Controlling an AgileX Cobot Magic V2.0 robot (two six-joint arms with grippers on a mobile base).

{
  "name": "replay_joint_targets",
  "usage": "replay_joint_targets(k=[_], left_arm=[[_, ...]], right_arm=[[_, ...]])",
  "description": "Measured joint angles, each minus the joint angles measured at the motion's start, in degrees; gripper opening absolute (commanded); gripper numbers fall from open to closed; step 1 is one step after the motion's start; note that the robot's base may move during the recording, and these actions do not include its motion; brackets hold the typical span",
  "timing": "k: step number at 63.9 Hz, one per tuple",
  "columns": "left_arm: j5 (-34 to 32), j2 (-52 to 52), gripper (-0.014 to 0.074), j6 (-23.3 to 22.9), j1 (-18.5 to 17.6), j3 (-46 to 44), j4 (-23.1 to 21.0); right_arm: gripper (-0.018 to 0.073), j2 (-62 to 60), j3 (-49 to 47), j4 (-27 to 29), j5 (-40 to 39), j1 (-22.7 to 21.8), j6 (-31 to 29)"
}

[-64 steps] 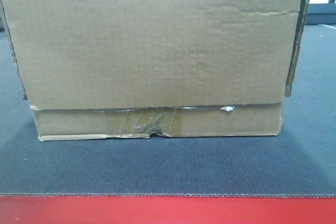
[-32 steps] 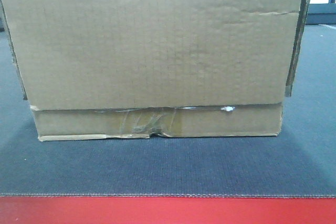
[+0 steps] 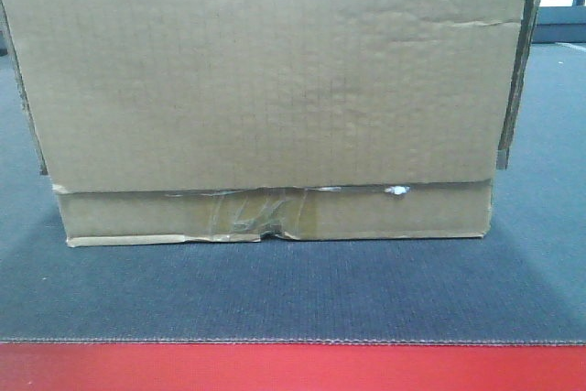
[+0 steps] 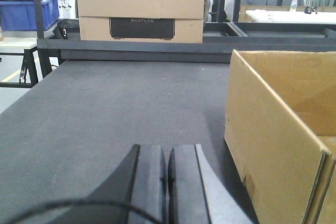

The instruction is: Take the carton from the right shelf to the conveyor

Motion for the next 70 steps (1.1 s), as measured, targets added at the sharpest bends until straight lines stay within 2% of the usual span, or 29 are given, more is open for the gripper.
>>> replay_joint_targets(k=[17,27,40,70], left_arm=[[-10.9,-9.0,0.0015,0.0,0.0,15.0,-1.4],[-11.8,-16.4,0.0015,0.0,0.0,22.2,-1.7],[-8.1,-17.5,0.0015,0.0,0.0,22.9,-1.8],[-8.1,-17.6,0.0015,0.0,0.0,22.9,-1.9]], right_arm=[[-0.0067,0.0,0.0,0.0,0.0,0.0,0.0],[-0.0067,0.0,0.0,0.0,0.0,0.0,0.0],[-0.0067,-0.1,0.1,0.0,-0.1,0.0,0.0],[-0.0067,-0.1,0.1,0.0,-0.1,0.0,-0.1]])
